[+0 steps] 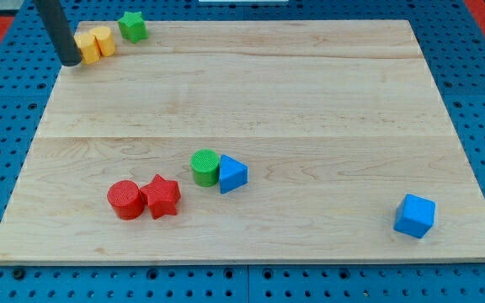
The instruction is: Move your arm to the centre of the board
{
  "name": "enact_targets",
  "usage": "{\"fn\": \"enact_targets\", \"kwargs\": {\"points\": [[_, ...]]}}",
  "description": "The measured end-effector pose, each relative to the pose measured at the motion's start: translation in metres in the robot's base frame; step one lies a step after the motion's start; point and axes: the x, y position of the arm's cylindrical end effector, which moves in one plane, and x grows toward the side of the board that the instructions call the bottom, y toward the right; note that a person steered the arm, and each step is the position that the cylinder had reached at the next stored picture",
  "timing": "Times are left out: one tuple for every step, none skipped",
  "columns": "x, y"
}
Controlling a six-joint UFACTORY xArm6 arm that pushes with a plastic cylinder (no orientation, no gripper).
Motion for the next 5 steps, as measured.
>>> {"fn": "enact_targets", "kwargs": {"points": [[0.009,0.000],[0.070,0.008],[0.110,0.071],[0.123,0.126],[0.123,0.148]]}}
